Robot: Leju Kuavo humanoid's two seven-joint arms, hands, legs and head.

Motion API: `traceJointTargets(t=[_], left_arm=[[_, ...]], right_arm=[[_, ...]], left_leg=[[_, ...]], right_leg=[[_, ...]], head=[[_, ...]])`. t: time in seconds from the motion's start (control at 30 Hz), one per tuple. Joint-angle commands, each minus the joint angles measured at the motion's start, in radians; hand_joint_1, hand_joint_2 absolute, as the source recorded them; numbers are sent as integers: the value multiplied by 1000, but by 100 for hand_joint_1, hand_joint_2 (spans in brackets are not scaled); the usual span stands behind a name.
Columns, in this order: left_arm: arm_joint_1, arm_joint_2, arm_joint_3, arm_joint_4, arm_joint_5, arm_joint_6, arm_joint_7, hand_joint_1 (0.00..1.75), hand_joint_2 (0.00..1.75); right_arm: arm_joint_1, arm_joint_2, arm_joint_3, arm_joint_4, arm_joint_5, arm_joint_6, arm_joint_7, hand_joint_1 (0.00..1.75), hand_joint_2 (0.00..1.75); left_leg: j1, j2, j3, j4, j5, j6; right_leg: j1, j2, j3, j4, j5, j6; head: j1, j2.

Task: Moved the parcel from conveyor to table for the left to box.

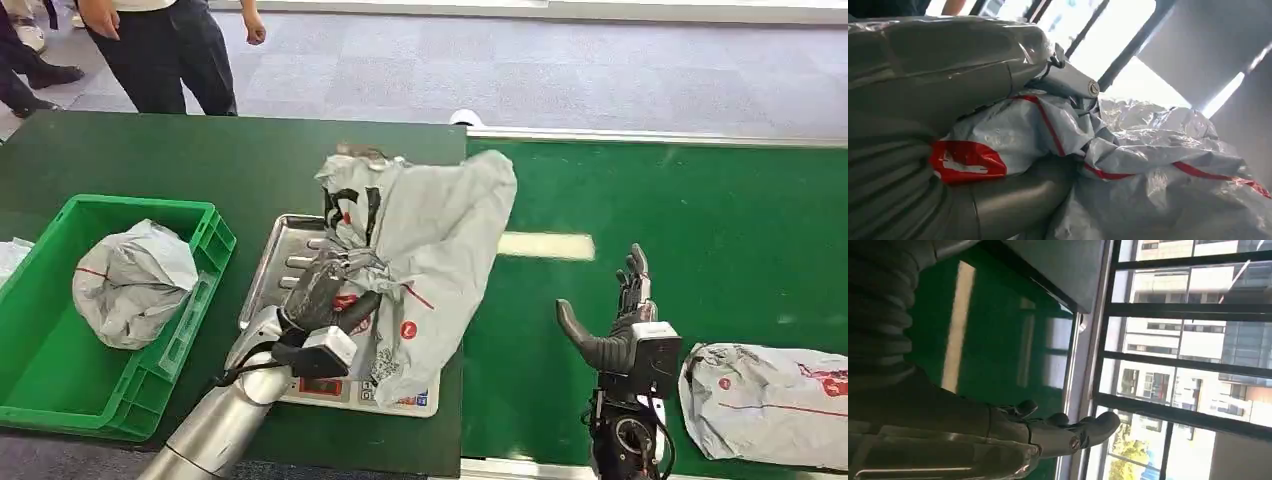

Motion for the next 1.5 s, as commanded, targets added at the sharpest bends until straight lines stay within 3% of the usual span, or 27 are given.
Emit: traceJointTargets(t=[0.03, 0.3, 0.4, 0.7, 0.8, 0.9, 1.13, 1.4, 1.5], left_arm=[[39, 18, 6, -158, 101, 189, -18, 175, 175], [39, 18, 6, -158, 101, 189, -18, 175, 175], [31, 55, -59, -210, 177, 381, -18, 175, 175], [136, -125, 318, -503, -345, 428, -18, 175, 175], [136, -125, 318, -503, -345, 428, -18, 175, 175], [138, -160, 421, -552, -461, 428, -18, 175, 175], [140, -171, 634, -560, -497, 428, -18, 175, 175], [87, -176, 852, -379, -529, 428, -18, 175, 175], [87, -176, 852, -379, -529, 428, -18, 175, 175]], right_arm=[[-25, 0, 1, 41, -16, -9, -9, 0, 175], [-25, 0, 1, 41, -16, -9, -9, 0, 175], [-23, -7, 9, 47, -26, -19, -15, 0, 175], [10, -20, 26, 36, -56, -49, -30, 0, 175], [10, -20, 26, 36, -56, -49, -30, 0, 175], [32, -20, 19, 16, -57, -59, -23, 0, 175], [65, -20, 11, -9, -57, -59, -20, 0, 175], [58, -24, 19, -3, -52, -57, -12, 0, 175], [58, -24, 19, -3, -52, -57, -12, 0, 175]], left_leg=[[0, 1, 0, 0, 0, 2], [-1, 1, 2, -2, 1, 3], [-1, 0, 1, -2, 0, 2], [0, 1, 0, 0, -1, 2], [0, 1, -1, 0, 0, 2], [0, 1, 0, -1, 0, 2], [-1, 3, 2, -2, -1, 2], [-1, 2, 2, -3, 1, 2], [-1, 0, 2, -3, 1, 2]], right_leg=[[0, 0, 0, 0, 0, -1], [0, 0, 1, -2, 1, -3], [0, -1, 1, -1, 0, -3], [1, 1, 0, -1, 0, -1], [0, 1, -1, 0, 0, -2], [0, 0, 0, 0, 0, -2], [0, 2, 1, -1, 0, -2], [0, 1, 1, -1, 1, -2], [0, -1, 1, -1, 0, -2]], head=[[0, 0], [0, 0], [0, 0], [0, 0], [0, 0], [0, 0], [0, 0], [0, 0], [0, 0]])
